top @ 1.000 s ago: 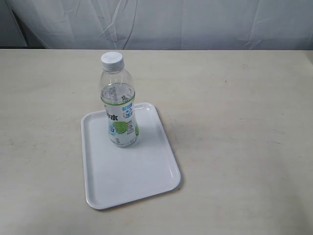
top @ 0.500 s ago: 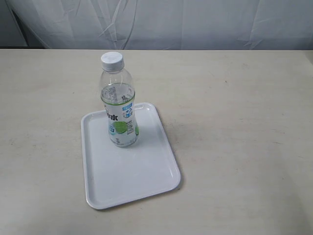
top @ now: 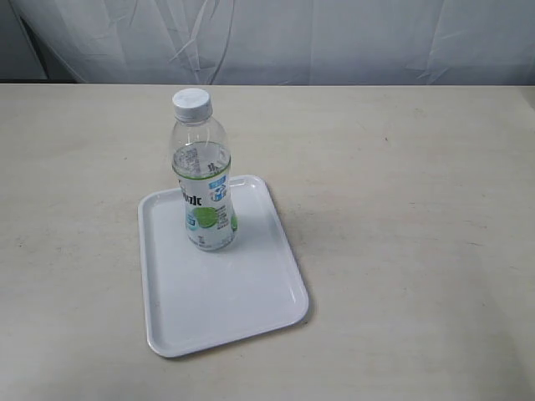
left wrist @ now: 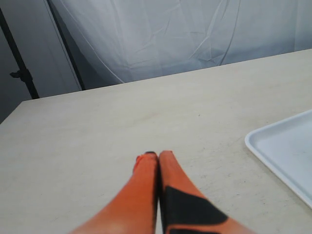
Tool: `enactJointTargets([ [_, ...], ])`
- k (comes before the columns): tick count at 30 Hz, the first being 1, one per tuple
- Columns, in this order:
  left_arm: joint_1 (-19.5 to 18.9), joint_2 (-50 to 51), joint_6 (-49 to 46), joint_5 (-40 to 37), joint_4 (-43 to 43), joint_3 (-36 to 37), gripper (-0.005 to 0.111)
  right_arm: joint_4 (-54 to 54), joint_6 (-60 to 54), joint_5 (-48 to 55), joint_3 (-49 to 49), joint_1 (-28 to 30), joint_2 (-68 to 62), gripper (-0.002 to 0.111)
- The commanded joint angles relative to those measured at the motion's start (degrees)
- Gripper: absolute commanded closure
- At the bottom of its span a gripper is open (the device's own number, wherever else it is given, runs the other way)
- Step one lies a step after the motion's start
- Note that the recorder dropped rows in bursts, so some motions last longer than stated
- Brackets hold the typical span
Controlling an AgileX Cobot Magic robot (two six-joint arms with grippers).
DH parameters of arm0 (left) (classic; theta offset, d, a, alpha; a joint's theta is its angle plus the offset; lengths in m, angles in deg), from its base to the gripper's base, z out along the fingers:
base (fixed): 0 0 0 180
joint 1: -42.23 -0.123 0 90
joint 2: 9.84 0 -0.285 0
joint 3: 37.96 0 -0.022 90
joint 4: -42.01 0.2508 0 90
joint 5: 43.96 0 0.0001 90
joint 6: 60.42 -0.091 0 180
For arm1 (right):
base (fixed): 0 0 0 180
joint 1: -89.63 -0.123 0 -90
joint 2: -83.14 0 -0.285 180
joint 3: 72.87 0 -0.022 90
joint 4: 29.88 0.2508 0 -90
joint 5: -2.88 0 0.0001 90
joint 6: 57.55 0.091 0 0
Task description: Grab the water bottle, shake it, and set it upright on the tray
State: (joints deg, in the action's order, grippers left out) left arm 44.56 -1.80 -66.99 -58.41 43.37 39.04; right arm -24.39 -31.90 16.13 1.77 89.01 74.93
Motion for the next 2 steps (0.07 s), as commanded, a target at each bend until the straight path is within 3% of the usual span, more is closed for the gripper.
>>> enactJointTargets([
  [1,0.02,-0.26,0.04,0.77,-0.11,0.21,0.106,0.05,-0.2,-0.02,0.18,0.22,0.42,0.108],
  [2,0.02,-0.26,0.04,0.77,-0.11,0.21,0.106,0.05,-0.2,-0.02,0.18,0.22,0.42,0.108],
])
